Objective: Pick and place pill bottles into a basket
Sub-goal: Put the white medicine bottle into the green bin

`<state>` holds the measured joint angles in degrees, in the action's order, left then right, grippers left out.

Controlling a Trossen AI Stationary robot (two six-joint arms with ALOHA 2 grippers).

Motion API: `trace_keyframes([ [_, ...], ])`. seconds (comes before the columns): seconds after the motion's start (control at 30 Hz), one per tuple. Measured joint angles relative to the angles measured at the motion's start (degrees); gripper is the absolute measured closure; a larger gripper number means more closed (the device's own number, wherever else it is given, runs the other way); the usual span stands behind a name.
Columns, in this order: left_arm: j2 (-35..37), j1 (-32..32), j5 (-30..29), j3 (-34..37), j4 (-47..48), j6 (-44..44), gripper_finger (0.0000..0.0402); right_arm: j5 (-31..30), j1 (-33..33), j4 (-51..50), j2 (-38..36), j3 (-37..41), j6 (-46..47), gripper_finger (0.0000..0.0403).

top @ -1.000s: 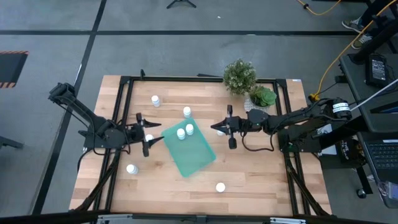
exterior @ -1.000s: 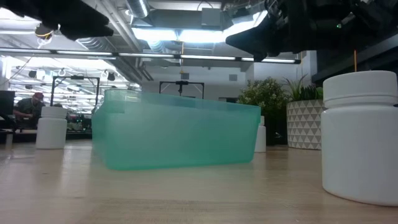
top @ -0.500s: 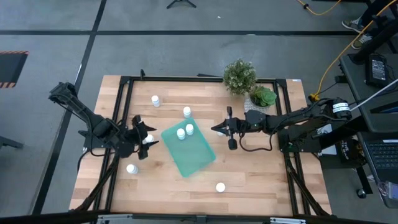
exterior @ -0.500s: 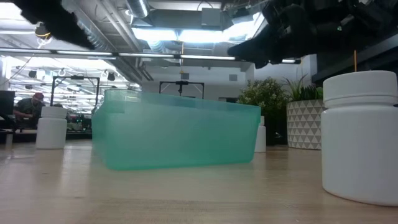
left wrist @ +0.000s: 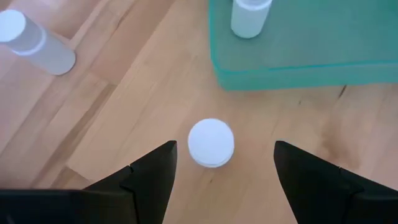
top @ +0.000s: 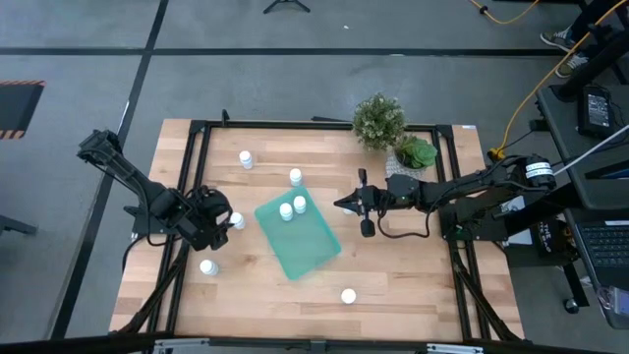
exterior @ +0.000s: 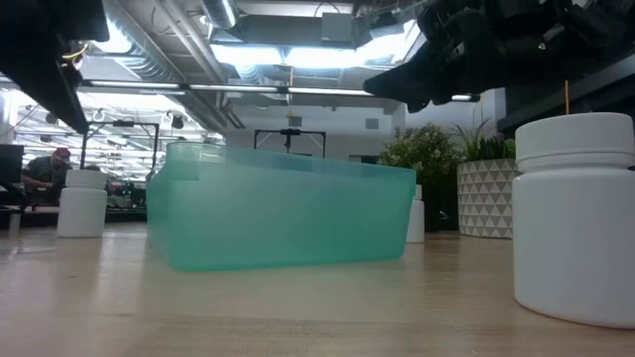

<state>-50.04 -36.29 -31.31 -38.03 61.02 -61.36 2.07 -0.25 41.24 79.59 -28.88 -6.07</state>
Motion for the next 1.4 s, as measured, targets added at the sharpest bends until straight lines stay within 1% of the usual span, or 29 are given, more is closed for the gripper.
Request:
trace_keyframes([
  [0.13,0.0,0.0,0.9,0.3,0.3,0.9,0.0143,0.0,0.0,0.0,0.0,0.0,0.0,0.0391],
  [0.47,-1.3,0.0,1.0,0.4,0.2,1.9,0.0157,0.0,0.0,0.0,0.0,0.0,0.0,0.0391],
  [0.6,-3.6,0.0,0.9,0.4,0.1,2.0,0.0158,0.0,0.0,-0.1,0.0,0.0,-0.1,0.0391],
  [0.93,-12.2,0.0,0.9,0.4,-0.1,2.2,0.0158,0.0,0.0,-0.4,0.0,0.0,0.0,0.0391],
  [1.1,-14.6,0.1,1.6,0.4,-2.5,2.4,0.0158,0.0,0.0,-0.4,0.0,0.0,0.0,0.0391],
  [1.23,-15.2,1.4,3.0,0.4,-4.0,2.2,0.0158,0.0,0.0,-0.4,0.0,0.0,0.0,0.0391],
  [1.4,-15.2,4.4,3.2,0.4,-4.0,3.5,0.0158,0.0,0.0,-0.4,0.0,0.0,0.0,0.0391],
])
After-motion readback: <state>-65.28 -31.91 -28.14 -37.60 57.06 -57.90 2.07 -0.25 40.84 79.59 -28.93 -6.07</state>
